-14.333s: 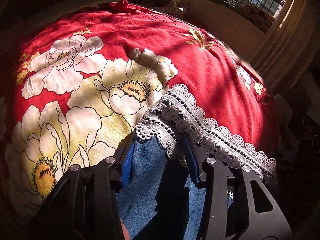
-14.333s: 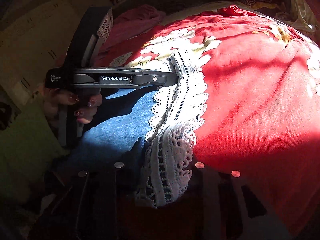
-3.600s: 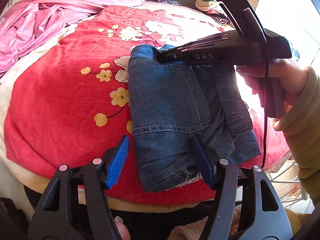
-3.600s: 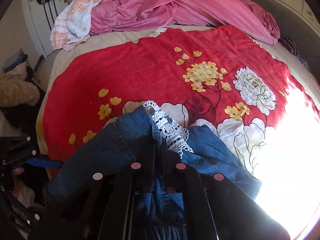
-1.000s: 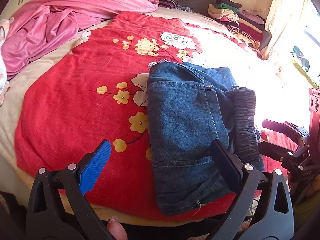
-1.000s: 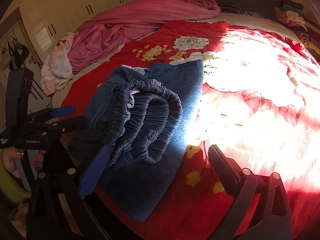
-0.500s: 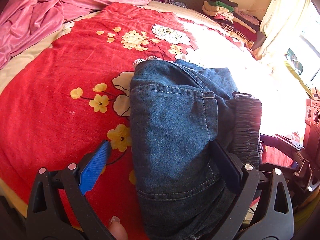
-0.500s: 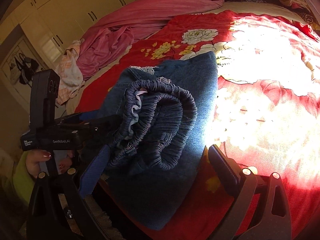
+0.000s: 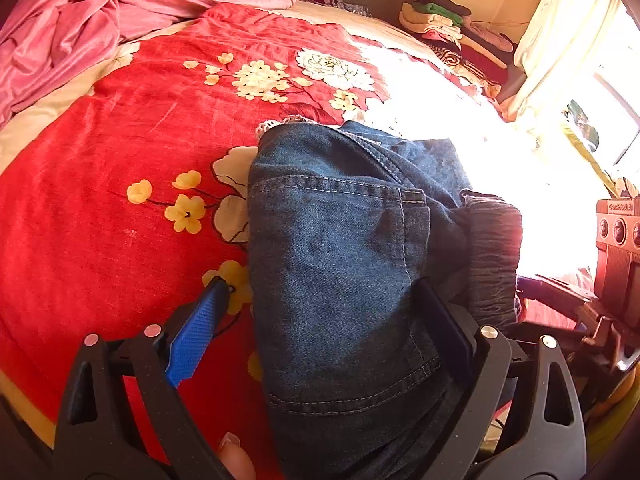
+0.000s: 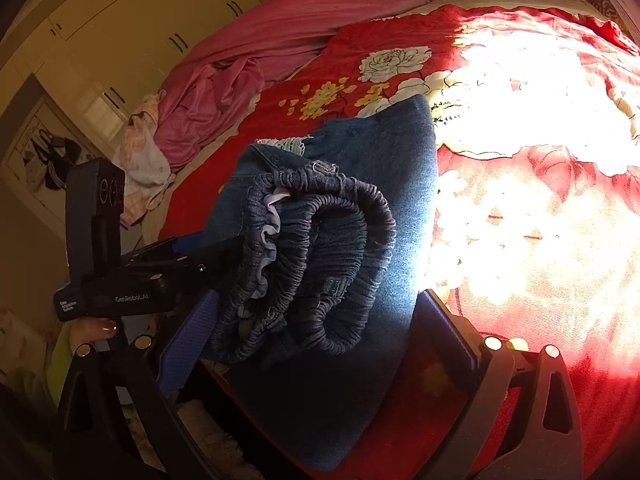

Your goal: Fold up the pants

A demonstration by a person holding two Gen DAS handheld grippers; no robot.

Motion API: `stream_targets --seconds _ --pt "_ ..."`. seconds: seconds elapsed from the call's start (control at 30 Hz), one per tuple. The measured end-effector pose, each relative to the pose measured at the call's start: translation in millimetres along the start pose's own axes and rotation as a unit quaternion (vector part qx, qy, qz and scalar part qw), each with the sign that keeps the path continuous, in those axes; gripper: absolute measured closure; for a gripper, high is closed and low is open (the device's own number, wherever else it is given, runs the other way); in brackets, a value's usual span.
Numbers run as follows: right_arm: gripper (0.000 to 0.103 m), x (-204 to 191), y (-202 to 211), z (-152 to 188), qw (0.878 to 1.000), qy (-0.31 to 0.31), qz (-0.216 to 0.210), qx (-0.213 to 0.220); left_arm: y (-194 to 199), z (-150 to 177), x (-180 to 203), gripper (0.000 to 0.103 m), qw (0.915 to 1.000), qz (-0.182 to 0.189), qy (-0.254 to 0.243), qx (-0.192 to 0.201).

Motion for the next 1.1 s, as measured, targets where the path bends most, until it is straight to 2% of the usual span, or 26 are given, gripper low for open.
stream_targets --seconds 0.1,0.17,0.2,0.23,0.27,0.37,0.63,0.9,1.1 --pt "0.004 -3 -11 4 1.0 0.015 0.018 -0.001 -2 1 3 0.022 0.9999 0.01 0.0 -0.003" --pt "0.004 -6 -14 2 0.999 0.025 0.022 0.008 -4 1 6 0.032 0.9996 0.027 0.004 -0.008" --pt "0.006 -8 -16 2 0.999 0.035 0.025 0.01 -5 1 7 0.034 0.9996 0.025 0.003 -0.009" --pt "0.022 -11 -16 1 0.998 0.051 0.027 0.014 -6 1 8 0.038 0.9997 0.023 0.002 -0.009" --pt "0.031 -16 -16 1 0.997 0.067 0.026 0.018 -6 1 9 0.043 0.9997 0.021 0.002 -0.009" --pt "0.038 -22 -15 -1 0.996 0.083 0.022 0.027 -1 -2 12 0.05 0.9994 0.032 0.01 -0.005" --pt "0.042 -33 -1 -15 0.993 0.108 0.021 0.05 23 -22 26 0.05 0.9984 0.054 0.002 0.019" --pt "0.042 -41 18 -54 0.981 0.162 0.044 0.095 35 -64 28 0.05 0.998 0.033 -0.018 0.051" --pt "0.042 -41 13 -92 0.974 0.182 0.058 0.124 34 -96 25 0.05 0.9968 0.007 -0.03 0.074"
Point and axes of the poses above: each gripper's, at about its wrist camera, not at the fingertips, and y roughly against the way its jaws point, x to its right, z to its underside, the point moved 6 cm from there along -y, roughly the way its jaws point
